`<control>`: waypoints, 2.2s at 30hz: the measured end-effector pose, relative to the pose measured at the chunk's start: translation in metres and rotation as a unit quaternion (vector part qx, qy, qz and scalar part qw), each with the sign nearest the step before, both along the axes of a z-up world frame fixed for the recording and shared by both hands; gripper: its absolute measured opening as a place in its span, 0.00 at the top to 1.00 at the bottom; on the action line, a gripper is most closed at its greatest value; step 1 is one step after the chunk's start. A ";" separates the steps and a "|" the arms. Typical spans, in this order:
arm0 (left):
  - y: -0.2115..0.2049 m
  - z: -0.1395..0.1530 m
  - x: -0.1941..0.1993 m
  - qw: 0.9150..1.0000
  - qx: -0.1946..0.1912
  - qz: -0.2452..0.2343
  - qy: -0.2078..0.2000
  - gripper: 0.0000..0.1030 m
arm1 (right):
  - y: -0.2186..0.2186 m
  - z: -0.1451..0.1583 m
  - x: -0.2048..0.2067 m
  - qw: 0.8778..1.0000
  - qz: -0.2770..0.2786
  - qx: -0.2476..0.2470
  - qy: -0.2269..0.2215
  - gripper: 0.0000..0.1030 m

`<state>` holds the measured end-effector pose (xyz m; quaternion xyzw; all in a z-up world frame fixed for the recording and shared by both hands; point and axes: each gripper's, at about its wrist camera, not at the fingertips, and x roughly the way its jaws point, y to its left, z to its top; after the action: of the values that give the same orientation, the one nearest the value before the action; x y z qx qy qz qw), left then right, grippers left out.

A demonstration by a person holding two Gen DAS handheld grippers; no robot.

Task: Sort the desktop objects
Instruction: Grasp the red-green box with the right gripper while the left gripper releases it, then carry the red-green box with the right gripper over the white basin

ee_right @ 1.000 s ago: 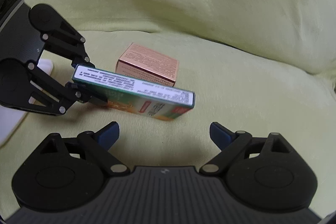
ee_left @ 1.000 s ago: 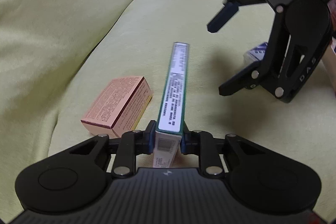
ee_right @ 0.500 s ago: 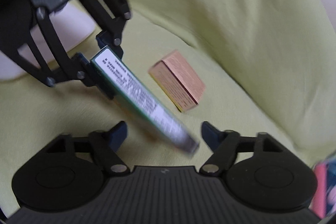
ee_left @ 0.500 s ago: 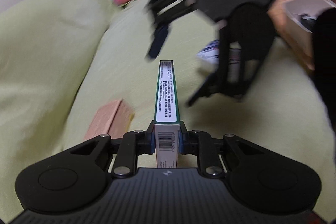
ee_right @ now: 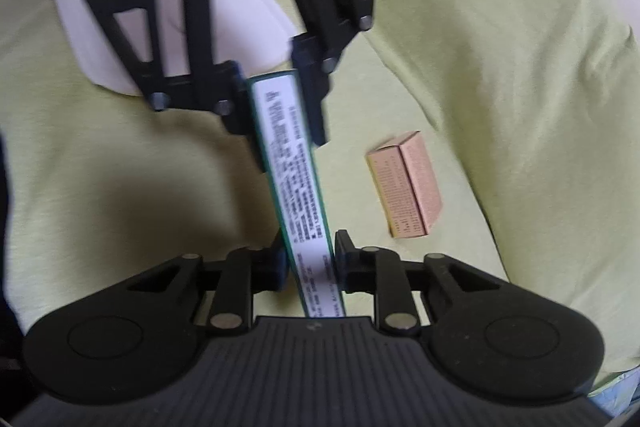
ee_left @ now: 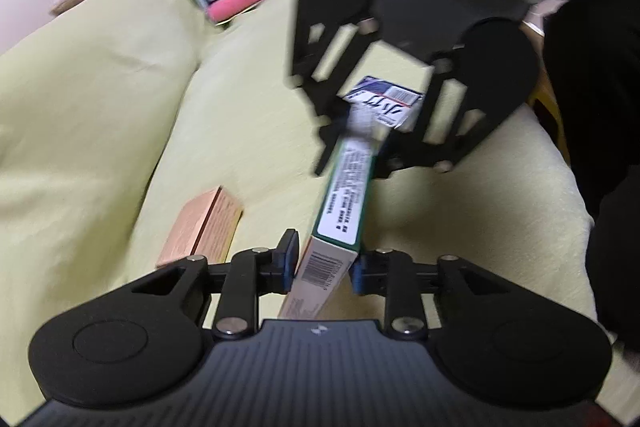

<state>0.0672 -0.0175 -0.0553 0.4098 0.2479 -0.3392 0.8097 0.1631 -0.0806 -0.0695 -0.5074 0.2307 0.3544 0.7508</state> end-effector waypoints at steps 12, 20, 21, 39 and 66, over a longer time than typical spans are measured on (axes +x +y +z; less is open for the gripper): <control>0.005 0.010 -0.020 0.998 -0.034 0.049 0.020 0.53 | -0.008 0.041 0.019 0.964 -0.133 0.060 0.222 0.84; -0.008 -0.003 -0.020 0.998 -0.009 0.050 0.035 0.53 | -0.014 0.024 0.040 0.950 -0.172 0.079 0.248 0.84; -0.008 -0.004 -0.018 0.998 -0.009 0.052 0.036 0.53 | -0.014 0.022 0.040 0.950 -0.173 0.079 0.249 0.84; -0.023 -0.018 -0.016 0.996 0.001 0.073 0.044 0.53 | -0.028 0.019 0.015 0.934 -0.220 0.121 0.256 0.85; -0.152 0.017 -0.032 0.995 -0.058 -0.009 0.077 0.53 | -0.191 0.070 -0.035 0.830 -0.384 0.309 0.259 0.85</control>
<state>0.0348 -0.1691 -0.0380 0.3374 0.2858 -0.3909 0.8073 0.1285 -0.2713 0.0010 -0.0090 0.4718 0.2085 0.8567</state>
